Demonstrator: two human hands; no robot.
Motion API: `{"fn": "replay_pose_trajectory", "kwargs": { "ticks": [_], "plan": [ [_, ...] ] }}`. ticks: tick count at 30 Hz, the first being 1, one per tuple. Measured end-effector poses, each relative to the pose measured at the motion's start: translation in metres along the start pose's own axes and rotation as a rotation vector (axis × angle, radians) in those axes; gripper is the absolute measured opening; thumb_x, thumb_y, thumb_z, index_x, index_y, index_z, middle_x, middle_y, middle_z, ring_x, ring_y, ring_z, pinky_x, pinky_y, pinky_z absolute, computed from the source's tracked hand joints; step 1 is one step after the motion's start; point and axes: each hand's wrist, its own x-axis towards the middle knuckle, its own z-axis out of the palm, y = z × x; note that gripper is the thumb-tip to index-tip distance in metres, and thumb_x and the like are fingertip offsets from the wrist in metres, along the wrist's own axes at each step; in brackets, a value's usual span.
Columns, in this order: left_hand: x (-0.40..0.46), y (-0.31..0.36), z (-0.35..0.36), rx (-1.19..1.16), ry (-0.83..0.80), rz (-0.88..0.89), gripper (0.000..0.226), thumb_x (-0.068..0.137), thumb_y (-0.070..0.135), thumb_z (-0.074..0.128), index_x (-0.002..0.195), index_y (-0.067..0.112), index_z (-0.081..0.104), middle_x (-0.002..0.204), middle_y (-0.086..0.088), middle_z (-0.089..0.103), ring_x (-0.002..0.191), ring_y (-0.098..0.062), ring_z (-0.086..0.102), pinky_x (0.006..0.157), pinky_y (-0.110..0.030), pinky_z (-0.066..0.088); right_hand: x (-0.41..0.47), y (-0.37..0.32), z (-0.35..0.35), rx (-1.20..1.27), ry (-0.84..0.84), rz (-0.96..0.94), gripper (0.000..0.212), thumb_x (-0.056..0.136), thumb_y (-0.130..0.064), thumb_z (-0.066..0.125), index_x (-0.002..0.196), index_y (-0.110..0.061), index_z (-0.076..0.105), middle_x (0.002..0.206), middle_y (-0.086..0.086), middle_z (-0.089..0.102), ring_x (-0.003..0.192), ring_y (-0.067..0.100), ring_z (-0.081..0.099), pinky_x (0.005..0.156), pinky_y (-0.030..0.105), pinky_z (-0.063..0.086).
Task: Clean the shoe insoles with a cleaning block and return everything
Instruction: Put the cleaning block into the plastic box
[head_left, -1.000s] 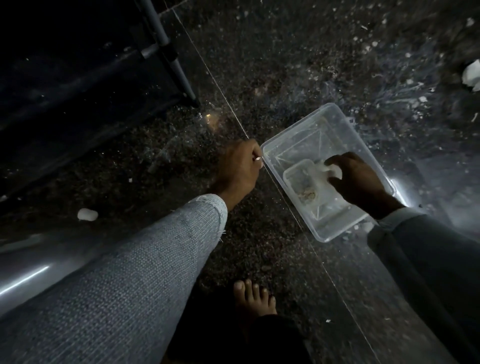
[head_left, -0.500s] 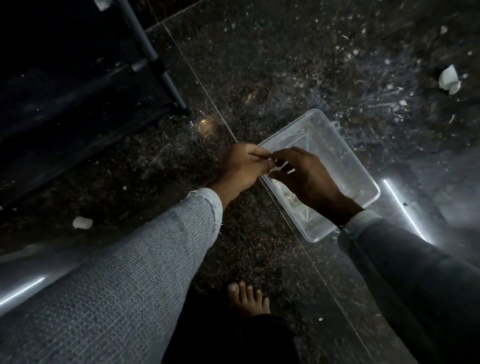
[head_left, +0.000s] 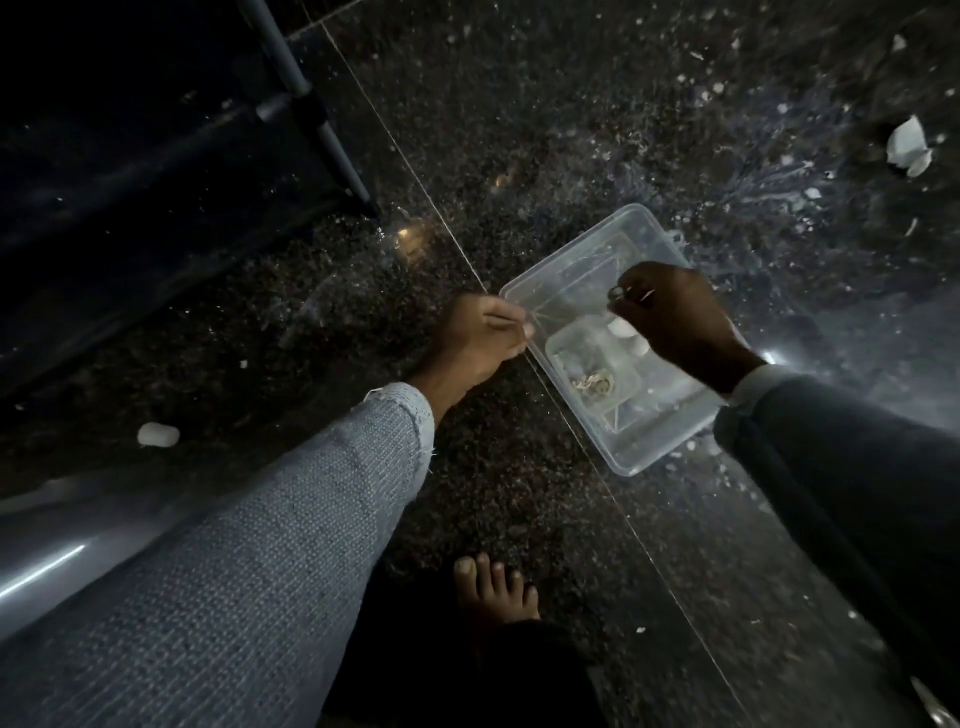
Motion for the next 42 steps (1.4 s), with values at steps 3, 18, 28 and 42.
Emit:
{"fn": "replay_pose_trajectory", "kwargs": {
  "ticks": [3,18,28,42],
  "plan": [
    [0.0,-0.009,-0.008,0.024,0.031,-0.015,0.024,0.088,0.001,0.066,0.111,-0.005,0.063,0.09,-0.012,0.065,0.076,-0.015,0.064,0.064,-0.015,0.055,0.016,0.015,0.0,-0.05,-0.032,0.133,0.01,0.088,-0.019,0.068,0.093,-0.011,0.066,0.091,0.011,0.069,0.081,0.028,0.065,0.074,0.044,0.055],
    [-0.004,-0.043,-0.04,0.063,0.06,-0.03,0.018,0.089,-0.003,0.063,0.107,-0.006,0.063,0.078,-0.007,0.062,0.07,-0.016,0.062,0.068,-0.021,0.055,0.036,0.005,0.024,-0.175,-0.23,0.288,0.023,0.085,-0.011,0.069,0.108,-0.009,0.065,0.111,0.01,0.062,0.099,0.025,0.058,0.086,0.036,0.049],
    [-0.025,-0.054,-0.075,0.231,0.19,0.018,0.009,0.088,0.01,0.068,0.086,0.018,0.063,0.073,0.003,0.061,0.071,-0.013,0.061,0.057,-0.02,0.044,0.033,-0.053,0.014,-0.255,-0.127,0.066,0.027,0.087,-0.023,0.069,0.111,-0.012,0.064,0.112,0.011,0.064,0.101,0.027,0.062,0.087,0.042,0.053],
    [-0.091,-0.121,-0.214,0.507,0.428,0.005,0.011,0.094,0.025,0.054,0.098,0.019,0.063,0.103,-0.007,0.065,0.095,-0.027,0.06,0.081,-0.036,0.048,0.013,-0.259,0.132,-0.395,-0.393,-0.337,0.038,0.097,-0.031,0.047,0.124,-0.005,0.054,0.122,0.023,0.058,0.111,0.042,0.056,0.091,0.042,0.045]
  ]
}}
